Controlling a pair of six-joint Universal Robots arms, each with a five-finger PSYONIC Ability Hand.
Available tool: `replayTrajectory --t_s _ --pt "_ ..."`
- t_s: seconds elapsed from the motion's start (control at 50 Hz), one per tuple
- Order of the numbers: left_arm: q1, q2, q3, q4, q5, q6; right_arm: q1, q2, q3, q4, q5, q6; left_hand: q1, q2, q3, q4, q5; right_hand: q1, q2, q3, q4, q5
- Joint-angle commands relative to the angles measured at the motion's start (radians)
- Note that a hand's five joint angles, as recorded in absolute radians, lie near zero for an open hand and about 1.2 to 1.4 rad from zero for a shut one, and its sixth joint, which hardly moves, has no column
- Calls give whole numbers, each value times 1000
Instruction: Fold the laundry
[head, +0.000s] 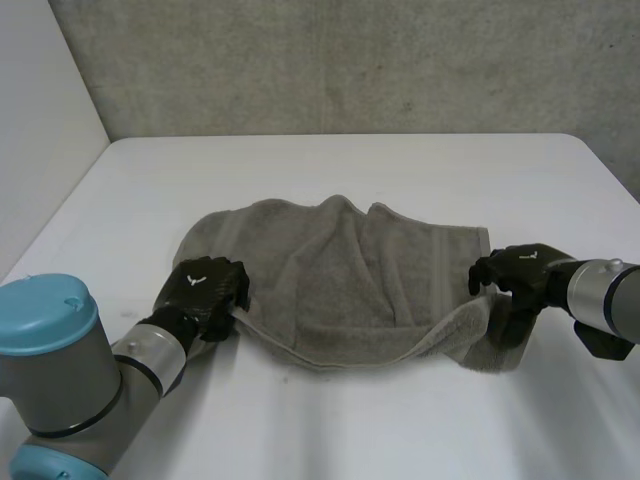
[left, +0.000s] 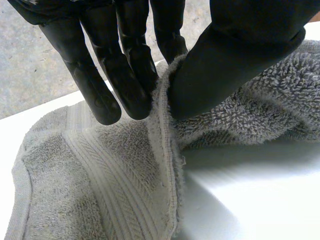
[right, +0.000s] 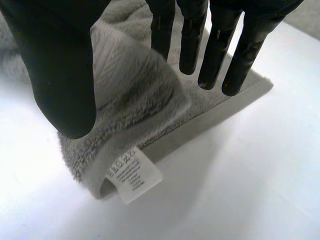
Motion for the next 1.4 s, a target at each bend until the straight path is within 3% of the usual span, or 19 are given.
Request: replayTrajectory --t_s 0.02,0.06,0.14,0.18,0.24,0.28,0.3,0.34,0.36,0.44,0.48,0.56,0.66,0.8,0.94,1.12,1.16,1.26,1.4 --pt "0 -2 8 1 1 0 9 75 -12 -36 -3 7 226 181 182 179 195 385 331 341 344 350" --pt "2 -7 19 1 1 6 17 101 -30 -47 -18 6 226 181 182 179 195 956 902 912 916 922" --pt "2 -33 62 2 2 60 18 105 -93 -79 -31 12 226 181 182 179 195 977 923 933 936 942" --pt "2 -68 153 5 2 194 18 90 -203 -134 -8 21 226 181 182 179 195 977 923 933 936 942" --pt "3 -79 223 9 2 282 18 79 -272 -168 22 29 226 181 182 179 195 977 923 933 936 942" --pt "12 -91 417 10 4 447 21 32 -395 -298 121 44 226 181 182 179 195 977 923 933 936 942" --pt "12 -91 418 10 4 448 21 32 -395 -299 121 44 226 181 182 179 195 977 923 933 936 942" --pt "15 -94 654 30 -2 540 55 -32 -443 -558 210 44 226 181 182 179 195 977 923 933 936 942" --pt "15 -94 655 30 -2 540 55 -33 -443 -559 210 44 226 181 182 179 195 977 923 933 936 942" --pt "15 -79 913 139 -15 494 98 -106 -389 -910 275 39 226 181 182 179 195 977 923 933 936 942" --pt "15 -71 947 160 -21 454 103 -123 -359 -935 275 39 226 181 182 179 195 977 923 933 936 942" --pt "23 -51 944 145 -22 368 107 -166 -256 -896 265 42 226 181 182 179 195 977 923 933 936 942" --pt "69 -34 731 65 -24 302 109 -172 -119 -845 233 43 226 181 182 179 195 977 923 933 936 942" --pt "74 -38 451 70 -10 305 104 -154 56 -751 157 36 226 181 182 179 195 977 923 933 936 942" --pt "75 -77 150 94 65 324 103 -39 191 -497 123 -11 226 181 182 179 195 977 923 933 936 942" --pt "75 -77 17 41 93 456 87 -48 280 -423 43 -48 226 181 182 179 195 977 923 933 936 942" --pt "77 -73 17 15 93 485 40 -68 277 -421 19 -39 -112 -158 -157 -159 -144 977 923 933 936 942" --pt "77 -68 22 8 85 488 -26 -118 275 -435 14 -8 -541 -586 -586 -588 -572 977 923 933 936 942" --pt "104 -82 19 19 77 482 -94 -126 278 -447 8 38 -581 -626 -625 -628 -612 977 923 933 936 942"
